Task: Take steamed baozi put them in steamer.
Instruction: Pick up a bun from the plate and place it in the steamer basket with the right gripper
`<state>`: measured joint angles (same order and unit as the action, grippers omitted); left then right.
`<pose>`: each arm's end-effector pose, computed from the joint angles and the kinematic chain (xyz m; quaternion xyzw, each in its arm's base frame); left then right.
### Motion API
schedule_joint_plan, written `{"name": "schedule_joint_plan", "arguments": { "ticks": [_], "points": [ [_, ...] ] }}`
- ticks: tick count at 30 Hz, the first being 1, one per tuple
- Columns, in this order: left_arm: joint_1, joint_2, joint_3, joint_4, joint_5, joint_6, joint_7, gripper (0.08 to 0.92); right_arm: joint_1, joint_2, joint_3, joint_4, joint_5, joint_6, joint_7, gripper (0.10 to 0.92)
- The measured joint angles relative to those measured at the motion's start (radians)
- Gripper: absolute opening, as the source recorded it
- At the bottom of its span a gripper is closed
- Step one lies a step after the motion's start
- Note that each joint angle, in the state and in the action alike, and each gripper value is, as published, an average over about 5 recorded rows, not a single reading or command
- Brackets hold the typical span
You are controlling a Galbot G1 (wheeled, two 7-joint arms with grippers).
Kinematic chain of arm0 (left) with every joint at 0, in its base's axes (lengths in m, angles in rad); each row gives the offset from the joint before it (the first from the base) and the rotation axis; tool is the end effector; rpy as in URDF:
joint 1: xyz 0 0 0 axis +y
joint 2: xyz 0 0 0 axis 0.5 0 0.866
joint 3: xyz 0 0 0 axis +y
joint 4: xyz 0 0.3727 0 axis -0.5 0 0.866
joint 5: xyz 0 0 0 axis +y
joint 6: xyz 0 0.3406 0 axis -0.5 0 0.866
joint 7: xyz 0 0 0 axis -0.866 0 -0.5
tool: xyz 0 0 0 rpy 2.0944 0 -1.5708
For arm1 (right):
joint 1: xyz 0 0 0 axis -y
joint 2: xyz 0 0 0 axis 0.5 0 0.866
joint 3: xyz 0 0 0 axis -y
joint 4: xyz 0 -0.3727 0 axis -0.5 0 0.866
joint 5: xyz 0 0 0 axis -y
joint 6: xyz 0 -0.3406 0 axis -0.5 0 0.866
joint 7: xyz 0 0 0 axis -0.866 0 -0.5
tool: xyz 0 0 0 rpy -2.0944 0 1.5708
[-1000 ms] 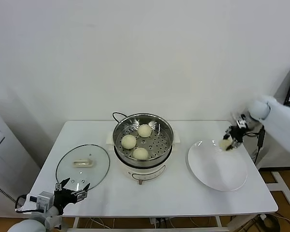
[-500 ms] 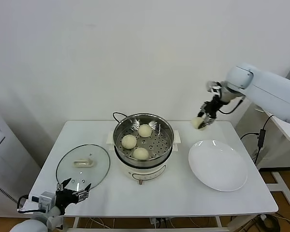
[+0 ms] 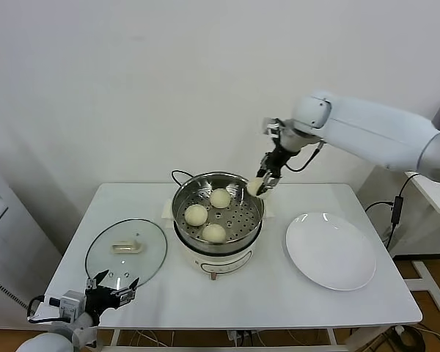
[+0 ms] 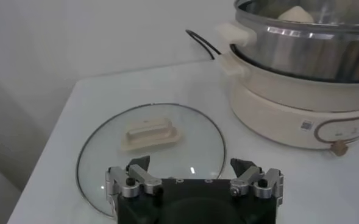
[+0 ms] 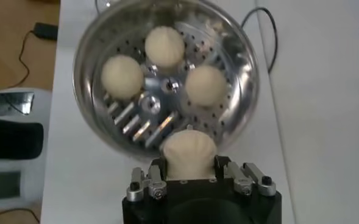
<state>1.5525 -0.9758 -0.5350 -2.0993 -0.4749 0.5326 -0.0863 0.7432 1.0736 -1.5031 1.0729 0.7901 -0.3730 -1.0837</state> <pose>0.1777 0.1154 -0.2863 -0.0865 -0.9541 -0.0732 0.2774 0.6130 -0.0192 0.0018 0.5447 -0.6028 0.4380 0.3849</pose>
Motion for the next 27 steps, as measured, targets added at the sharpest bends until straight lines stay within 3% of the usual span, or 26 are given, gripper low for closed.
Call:
{"name": "schedule_joint_plan", "arguments": {
  "ticks": [22,27],
  "points": [
    [-0.008,-0.003,0.005,0.005,0.005,0.0,0.0,0.823,-0.14,0.068,0.025,0.025,-0.031,-0.07,0.143,0.484],
    [-0.007,-0.006,0.004,0.006,0.005,0.0,0.0,0.823,-0.17,0.077,0.039,0.018,-0.042,-0.074,0.163,0.574]
  ]
}}
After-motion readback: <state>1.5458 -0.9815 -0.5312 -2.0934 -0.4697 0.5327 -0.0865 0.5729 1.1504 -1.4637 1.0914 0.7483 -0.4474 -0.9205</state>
